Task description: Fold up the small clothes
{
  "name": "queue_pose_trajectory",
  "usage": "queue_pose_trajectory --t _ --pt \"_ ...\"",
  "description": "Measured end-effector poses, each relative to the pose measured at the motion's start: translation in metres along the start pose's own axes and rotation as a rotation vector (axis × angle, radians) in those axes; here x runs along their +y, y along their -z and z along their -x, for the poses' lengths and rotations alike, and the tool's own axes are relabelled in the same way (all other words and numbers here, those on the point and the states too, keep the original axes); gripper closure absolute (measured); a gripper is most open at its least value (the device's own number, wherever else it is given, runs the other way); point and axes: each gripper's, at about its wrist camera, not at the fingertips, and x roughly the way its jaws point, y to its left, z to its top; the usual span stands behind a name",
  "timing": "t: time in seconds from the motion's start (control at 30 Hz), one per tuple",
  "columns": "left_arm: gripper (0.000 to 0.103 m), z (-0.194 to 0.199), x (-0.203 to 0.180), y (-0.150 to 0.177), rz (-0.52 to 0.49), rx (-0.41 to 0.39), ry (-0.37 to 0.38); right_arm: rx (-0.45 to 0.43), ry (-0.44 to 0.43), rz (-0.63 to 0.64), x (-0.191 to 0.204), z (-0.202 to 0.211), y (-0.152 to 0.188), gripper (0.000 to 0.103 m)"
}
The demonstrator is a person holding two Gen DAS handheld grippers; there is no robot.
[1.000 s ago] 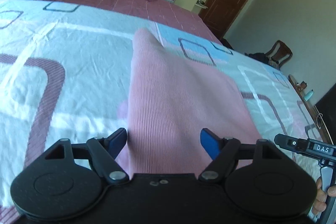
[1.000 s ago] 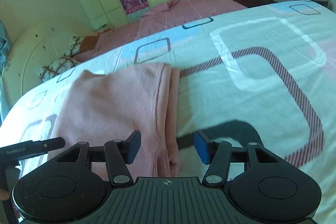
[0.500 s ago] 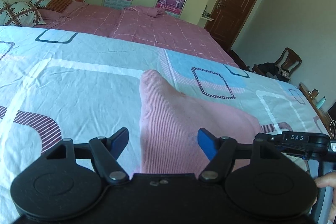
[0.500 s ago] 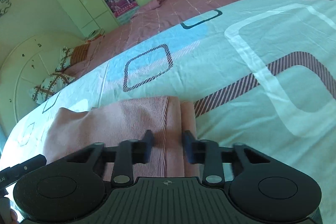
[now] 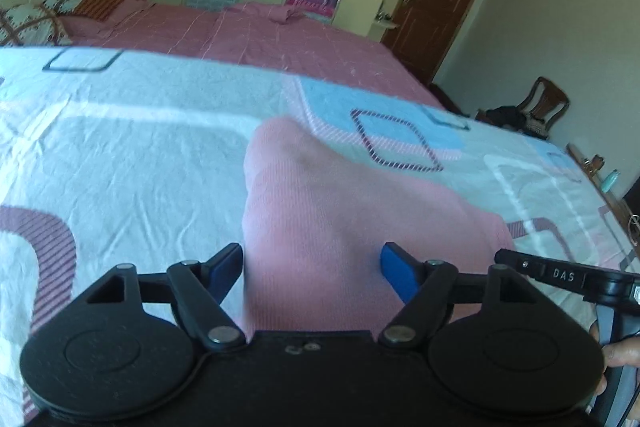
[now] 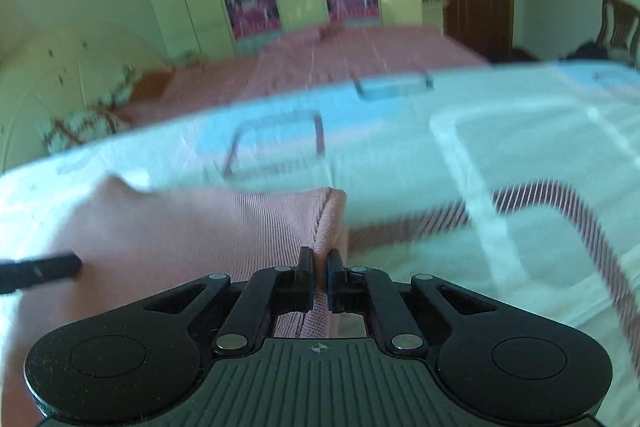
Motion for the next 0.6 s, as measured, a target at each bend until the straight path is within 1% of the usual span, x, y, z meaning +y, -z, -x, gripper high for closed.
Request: queue_pose_trajectory --t 0.03,0.07,0.1,0.13,0.2,0.27,0.33,0.43,0.5,0.53,0.6 --pt "0.025 -0.003 0.001 0.002 0.011 0.002 -0.003 0.016 0.001 0.000 0.000 -0.007 0.002 0.098" --pt "0.022 -0.003 0.002 0.003 0.015 -0.002 -0.008 0.007 0.011 0.011 0.001 -0.010 0.004 0.098" --pt "0.022 -0.002 0.002 0.003 0.015 -0.002 -0.010 0.003 0.022 0.017 0.003 -0.011 0.004 0.098" --pt "0.023 -0.001 0.002 0.002 0.016 0.000 -0.009 0.006 0.026 0.007 0.003 -0.012 0.003 0.098" --pt "0.029 0.005 0.002 -0.004 0.022 -0.002 0.006 0.003 0.017 -0.023 -0.001 -0.008 0.002 0.098" --pt "0.029 0.010 0.002 -0.009 0.021 -0.022 0.008 -0.010 0.007 -0.051 -0.005 0.000 -0.002 0.093" --pt "0.029 0.011 0.002 -0.016 0.026 -0.038 0.007 -0.048 0.015 -0.058 -0.003 0.009 -0.009 0.090" --pt "0.030 0.004 0.000 -0.026 0.026 -0.039 -0.007 -0.088 0.003 -0.064 0.005 0.013 -0.022 0.090" --pt "0.033 -0.004 -0.001 -0.030 0.027 -0.035 -0.023 -0.088 -0.014 -0.052 0.014 0.010 -0.028 0.090" --pt "0.033 -0.009 -0.001 -0.031 0.032 -0.026 -0.028 -0.087 -0.017 -0.039 0.019 0.006 -0.030 0.090" --pt "0.036 -0.018 0.000 -0.032 0.043 -0.005 -0.043 -0.076 -0.015 -0.014 0.029 -0.003 -0.028 0.090"
